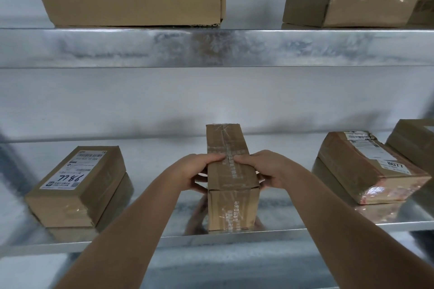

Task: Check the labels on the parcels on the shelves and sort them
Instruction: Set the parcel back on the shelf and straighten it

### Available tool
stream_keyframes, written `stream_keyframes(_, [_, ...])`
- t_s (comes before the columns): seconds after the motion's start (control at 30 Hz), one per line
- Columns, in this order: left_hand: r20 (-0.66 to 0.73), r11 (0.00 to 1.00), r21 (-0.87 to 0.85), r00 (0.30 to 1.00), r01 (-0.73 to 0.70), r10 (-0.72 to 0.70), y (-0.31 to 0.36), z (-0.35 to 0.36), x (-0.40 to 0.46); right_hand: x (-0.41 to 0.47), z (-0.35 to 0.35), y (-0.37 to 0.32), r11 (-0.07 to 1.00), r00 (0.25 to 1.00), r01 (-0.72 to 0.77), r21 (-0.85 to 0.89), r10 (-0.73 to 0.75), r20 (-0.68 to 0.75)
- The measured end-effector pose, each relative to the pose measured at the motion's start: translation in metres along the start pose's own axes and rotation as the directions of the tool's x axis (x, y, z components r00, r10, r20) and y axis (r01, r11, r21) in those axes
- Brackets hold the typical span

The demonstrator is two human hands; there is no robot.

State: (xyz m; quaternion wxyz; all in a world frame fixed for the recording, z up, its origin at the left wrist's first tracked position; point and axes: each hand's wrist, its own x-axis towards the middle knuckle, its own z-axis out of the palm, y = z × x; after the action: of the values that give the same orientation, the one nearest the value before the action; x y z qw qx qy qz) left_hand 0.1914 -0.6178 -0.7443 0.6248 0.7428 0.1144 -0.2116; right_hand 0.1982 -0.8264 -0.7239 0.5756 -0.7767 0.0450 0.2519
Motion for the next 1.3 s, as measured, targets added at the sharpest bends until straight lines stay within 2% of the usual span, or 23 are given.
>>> stream_keyframes(0.27, [-0.024,1.000,-0.019,0.999,-0.025,0.024,-0.004,0.005,-0.006,-0.001,0.000,0.006,1.000,1.000,0.024,-0.010,-0.024,-0.012])
stream_keyframes(0.47, [-0.067,0.996,-0.071,0.997,-0.046,0.041,-0.008,0.011,-0.017,-0.008,0.008,0.015,0.998,0.996,-0.011,0.061,0.016,-0.082])
stream_keyframes(0.6, [-0.120,0.985,-0.167,0.992,-0.052,0.032,-0.011,0.011,-0.024,-0.002,0.018,0.028,0.992,0.993,-0.075,0.104,0.084,-0.085])
stream_keyframes(0.7, [-0.122,0.957,-0.282,0.992,-0.063,0.030,-0.017,0.010,-0.023,-0.005,0.024,0.029,0.989,0.996,-0.056,0.135,0.065,-0.061])
stream_keyframes(0.77, [-0.122,0.928,-0.363,0.992,-0.081,0.039,-0.019,0.011,-0.023,-0.009,0.021,0.027,0.997,0.993,-0.032,0.066,0.039,-0.113])
stream_keyframes(0.83, [-0.152,0.912,-0.388,0.985,-0.131,0.076,-0.019,0.013,-0.024,-0.011,0.013,0.025,0.999,0.979,0.047,-0.003,-0.046,-0.200])
stream_keyframes(0.93, [-0.218,0.925,-0.317,0.965,-0.211,0.145,-0.018,0.014,-0.023,-0.014,-0.001,0.024,0.992,0.953,0.122,-0.031,-0.126,-0.277])
stream_keyframes(1.03, [-0.254,0.959,-0.160,0.949,-0.233,0.188,-0.017,0.015,-0.019,-0.016,-0.008,0.026,0.987,0.933,0.150,-0.060,-0.162,-0.322])
stream_keyframes(1.13, [-0.280,0.991,0.046,0.951,-0.124,0.132,-0.016,0.018,-0.017,-0.014,-0.008,0.027,0.987,0.927,0.144,-0.077,-0.161,-0.337])
stream_keyframes(1.2, [-0.256,0.998,0.060,0.966,-0.030,0.045,-0.018,0.017,-0.011,-0.010,-0.007,0.031,0.983,0.934,0.141,-0.116,-0.171,-0.313])
stream_keyframes(1.3, [-0.174,0.999,0.040,0.985,-0.002,0.009,-0.023,0.016,-0.003,-0.007,-0.001,0.034,0.984,0.953,0.144,-0.102,-0.165,-0.255])
